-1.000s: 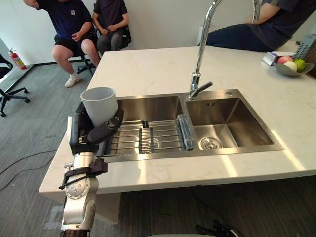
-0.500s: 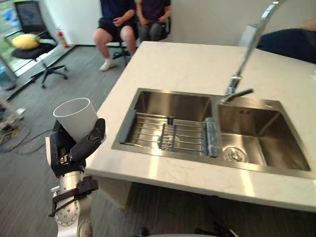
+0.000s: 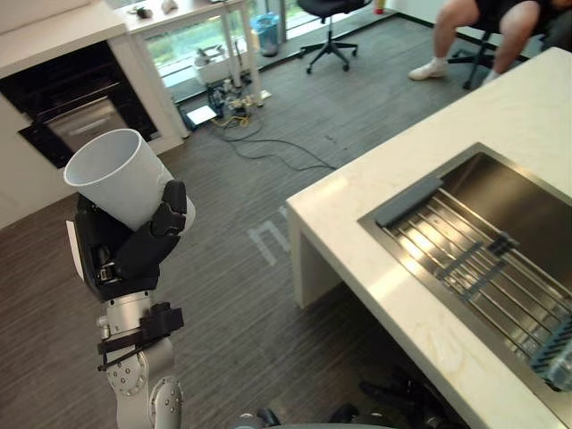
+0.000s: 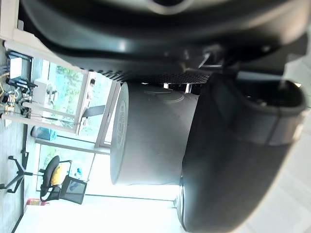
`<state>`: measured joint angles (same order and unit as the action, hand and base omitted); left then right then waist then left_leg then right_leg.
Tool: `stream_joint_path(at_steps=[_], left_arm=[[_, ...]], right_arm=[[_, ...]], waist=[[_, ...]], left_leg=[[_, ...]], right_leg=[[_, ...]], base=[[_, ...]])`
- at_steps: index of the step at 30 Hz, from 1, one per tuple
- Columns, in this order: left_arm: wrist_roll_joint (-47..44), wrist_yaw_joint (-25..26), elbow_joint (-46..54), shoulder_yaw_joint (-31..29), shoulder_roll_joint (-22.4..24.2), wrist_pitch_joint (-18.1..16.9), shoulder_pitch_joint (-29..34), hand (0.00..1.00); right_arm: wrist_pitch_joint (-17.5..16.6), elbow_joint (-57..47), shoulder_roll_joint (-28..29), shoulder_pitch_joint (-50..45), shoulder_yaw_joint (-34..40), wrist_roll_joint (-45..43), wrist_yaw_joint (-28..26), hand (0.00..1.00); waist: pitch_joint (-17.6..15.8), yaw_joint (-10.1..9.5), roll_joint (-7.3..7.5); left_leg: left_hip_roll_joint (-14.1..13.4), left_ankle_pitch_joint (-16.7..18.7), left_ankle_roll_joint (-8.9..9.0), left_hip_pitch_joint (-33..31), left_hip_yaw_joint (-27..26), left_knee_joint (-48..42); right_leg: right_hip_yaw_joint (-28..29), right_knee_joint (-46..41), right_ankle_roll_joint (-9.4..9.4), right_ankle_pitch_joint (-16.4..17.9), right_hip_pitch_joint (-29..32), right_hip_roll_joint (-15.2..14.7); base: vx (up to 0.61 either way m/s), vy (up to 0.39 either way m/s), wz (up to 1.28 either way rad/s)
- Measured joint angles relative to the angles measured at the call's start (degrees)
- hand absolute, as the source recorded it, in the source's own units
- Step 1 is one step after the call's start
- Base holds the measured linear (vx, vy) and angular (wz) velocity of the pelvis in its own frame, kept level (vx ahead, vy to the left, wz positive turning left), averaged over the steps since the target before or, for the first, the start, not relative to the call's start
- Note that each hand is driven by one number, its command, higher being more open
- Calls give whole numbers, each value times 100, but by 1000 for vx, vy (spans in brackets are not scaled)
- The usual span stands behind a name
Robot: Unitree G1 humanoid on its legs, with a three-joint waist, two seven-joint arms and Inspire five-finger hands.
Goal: Walk over to the sink, pick up the cup, carry it to the dishwasher, place the cup inside the dishwasher, then close the dishwasher door
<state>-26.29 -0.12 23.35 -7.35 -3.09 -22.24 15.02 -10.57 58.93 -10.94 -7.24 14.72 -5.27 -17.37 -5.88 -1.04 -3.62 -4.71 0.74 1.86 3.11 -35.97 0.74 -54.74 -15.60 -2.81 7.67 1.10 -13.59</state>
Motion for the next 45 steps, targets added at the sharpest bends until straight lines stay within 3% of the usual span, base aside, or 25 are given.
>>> stream_joint_path(at_steps=[3, 5, 6, 7, 9, 10, 11, 12, 13, 14, 16, 17, 19, 20, 21, 22, 23, 25, 28, 29, 34, 39, 45], left_arm=[[49, -2, 48, 388, -27, 84, 397, 0], [47, -12, 82, 635, -3, 116, 527, 0], [47, -45, 82, 755, 41, 144, 524, 0], [47, -79, 79, 821, 43, 144, 509, 0], [42, -227, -23, 1061, 5, 106, 380, 0], [27, -345, -309, 1290, -82, -56, 119, 0], [28, -406, -517, 1427, -149, -76, -77, 0], [40, -408, -812, 1665, -253, -82, -277, 0], [46, -365, -896, 1753, -302, -82, -254, 0], [47, -349, -930, 1773, -310, -82, -254, 0], [53, -299, -942, 1794, -286, -71, -265, 0], [46, -330, -955, 1806, -285, -60, -353, 0], [39, -521, -1017, 1857, -340, -53, -481, 0], [33, -557, -1016, 1877, -355, -53, -494, 0], [-8, -747, -993, 1931, -384, -53, -515, 0], [-90, -919, -934, 2007, -473, -58, -516, 0], [-137, -1050, -920, 2041, -529, -57, -517, 0], [-201, -1216, -869, 2208, -470, -17, -546, 0], [-327, -1558, -578, 2386, -401, 21, -783, 0], [-404, -1682, -636, 2343, -789, 54, -826, 0], [-403, -1677, -652, 2289, -692, 54, -806, 0], [-402, -1219, -1055, 2126, -232, 81, -790, 0], [-403, -364, -1678, 1421, -132, 91, -479, 0]], right_arm=[[-20, 150, -32, 55, -118, 272, -148, 100], [43, 217, -30, 24, -181, 263, -190, 100], [-11, 164, -101, -45, -163, 215, -165, 100], [-14, 132, -136, -84, -157, 141, -155, 100], [-58, 126, -143, -251, -86, -53, -116, 100], [-143, 105, -64, -297, 94, -265, -42, 100], [-172, 96, -2, -339, 132, -380, -9, 100], [-173, 133, 81, -376, 109, -633, -15, 100], [-172, 138, 184, -375, 78, -777, -42, 100], [-167, 133, 227, -360, 93, -843, -78, 100], [-175, 129, 194, -314, 79, -784, -161, 100], [-173, 120, 265, -334, 78, -788, -123, 100], [-123, 66, 312, -485, 61, -813, -68, 100], [-119, 44, 332, -502, 65, -837, -55, 100], [-94, -101, 410, -622, 67, -919, 12, 100], [-70, -157, 501, -708, -34, -911, 45, 100], [21, -157, 560, -753, -161, -911, 23, 100], [90, -193, 494, -785, -160, -906, -79, 100], [73, -235, 449, -841, -165, -925, -143, 100], [-351, 258, 500, -768, -120, -1107, -125, 100], [-348, 193, 504, -796, -143, -1108, -133, 100], [209, -130, 575, -1076, -146, -1293, -180, 100], [1070, -75, 512, -1069, -47, -1489, -378, 100]], waist=[[34, 12, -70], [1, -117, -132], [-34, -117, -182], [-50, -101, -188], [-53, -53, -192], [-75, 46, -232], [-86, 107, -224], [-102, 83, -216], [-102, 62, -190], [-115, 66, -192], [-135, 71, -184], [-143, 127, -213], [-157, 195, -148], [-152, 208, -136], [-112, 215, -23], [-45, 177, 185], [59, 141, 330], [180, 207, 180], [296, 188, 81], [486, 297, 210], [489, 349, 201], [521, 442, 200], [661, 352, 192]], left_leg=[[292, -128, -175, 1, 431, 290], [534, -202, -289, -52, 835, 419], [698, -232, -346, -57, 1186, 416], [795, -250, -403, -34, 1391, 413], [986, -297, -650, 23, 2045, 376], [1063, -324, -757, -80, 2711, 236], [1121, -339, -782, -128, 3129, 153], [1205, -358, -826, -142, 3518, 88], [1212, -312, -896, -107, 3475, 133], [1210, -302, -907, -92, 3385, 160], [1171, -271, -954, -82, 3353, 293], [1013, -275, -989, -110, 3400, 171], [898, -63, -905, -150, 3698, -103], [888, -33, -888, -154, 3745, -144], [897, 114, -839, -124, 3823, -268], [982, 353, -771, -90, 3803, -491], [990, 695, -682, -90, 3665, -842], [721, 1068, -516, -145, 3623, -1274], [487, 1190, -340, -150, 3583, -1387], [479, 1103, -274, -124, 3821, -1199], [464, 1121, -273, -121, 3672, -1225], [379, 1125, -261, -67, 3561, -1176], [314, 1040, -138, 292, 3581, -853]], right_leg=[[-417, -8, 166, -170, -179, -240], [-689, -469, 193, -198, -244, -640], [-565, -986, 185, -194, -272, -985], [-321, -1249, 135, -192, -274, -1148], [725, -1804, -159, -131, -126, -1355], [2011, -1911, 74, 225, 2, -966], [2644, -1877, 218, 400, 4, -629], [3473, -1621, 500, 600, 5, -115], [3869, -1269, 660, 709, 40, 169], [3998, -1069, 661, 712, 75, 273], [4796, -927, 664, 770, 580, 782], [5280, -947, 665, 763, 921, 1238], [5730, -775, 651, 691, 1134, 1600], [5770, -708, 641, 653, 1149, 1613], [5811, -442, 563, 519, 1164, 1551], [5717, -172, 548, 225, 1058, 1300], [5357, -129, 379, -494, 938, 1090], [5128, -120, 257, -310, 722, 1236], [4921, -38, 152, -151, 564, 1384], [5182, 43, 153, -60, 522, 1466], [5314, 68, 158, -71, 642, 1508], [5289, 394, 146, -222, 445, 1558], [5093, 1651, 182, -764, -480, 1590]], base=[[-109, 144, 76], [-31, 122, 103], [-1, 117, 131], [10, 106, 140], [22, 80, 195], [17, 3, 277], [16, -55, 314], [6, -76, 245], [15, -47, 181], [24, -43, 105], [63, -59, 76], [89, -82, 66], [103, -108, 73], [171, -111, 68], [249, -103, 37], [350, -133, 27], [318, -126, 14], [324, -134, 34], [242, -115, 30], [98, -54, 15], [-1, 1, -15], [30, 3, -6], [39, 23, 15]])
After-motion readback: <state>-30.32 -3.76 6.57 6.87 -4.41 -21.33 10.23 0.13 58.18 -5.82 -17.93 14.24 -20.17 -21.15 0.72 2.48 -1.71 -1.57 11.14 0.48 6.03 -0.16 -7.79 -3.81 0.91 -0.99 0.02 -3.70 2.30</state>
